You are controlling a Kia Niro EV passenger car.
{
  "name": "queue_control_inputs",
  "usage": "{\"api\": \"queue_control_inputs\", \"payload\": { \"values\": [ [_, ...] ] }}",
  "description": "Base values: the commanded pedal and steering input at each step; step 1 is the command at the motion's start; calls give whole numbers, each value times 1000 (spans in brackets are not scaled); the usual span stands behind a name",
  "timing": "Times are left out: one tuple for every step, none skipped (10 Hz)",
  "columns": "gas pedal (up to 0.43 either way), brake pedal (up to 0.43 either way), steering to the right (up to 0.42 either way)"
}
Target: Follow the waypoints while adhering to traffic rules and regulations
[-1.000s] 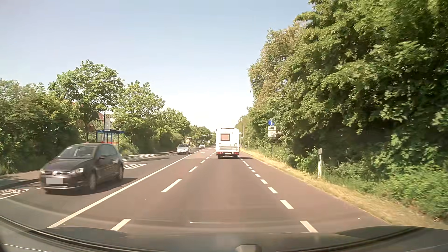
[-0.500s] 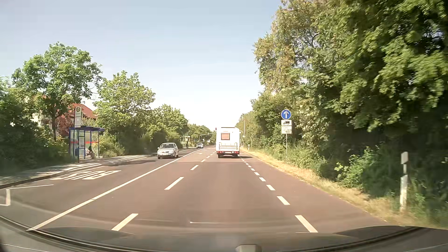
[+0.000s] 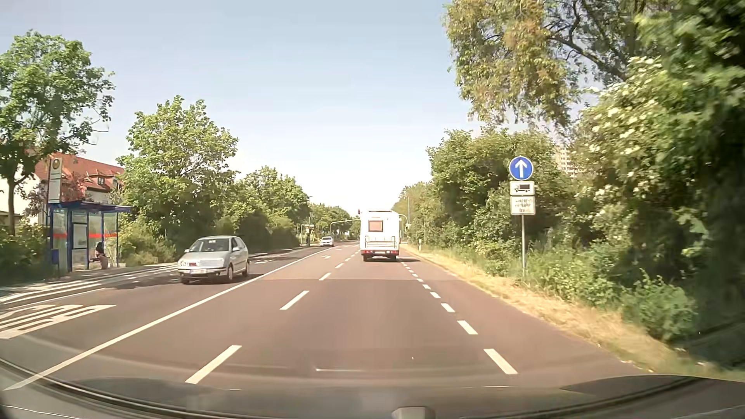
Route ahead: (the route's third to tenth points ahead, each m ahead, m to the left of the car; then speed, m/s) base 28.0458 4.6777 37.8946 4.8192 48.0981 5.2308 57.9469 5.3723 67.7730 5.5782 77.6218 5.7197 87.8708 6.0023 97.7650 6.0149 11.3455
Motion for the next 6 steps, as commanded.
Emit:
{"api": "queue_control_inputs", "payload": {
  "values": [
    [110,0,-5],
    [110,0,-5],
    [110,0,-3],
    [110,0,-3],
    [110,0,-3],
    [110,0,-2]
  ]
}}
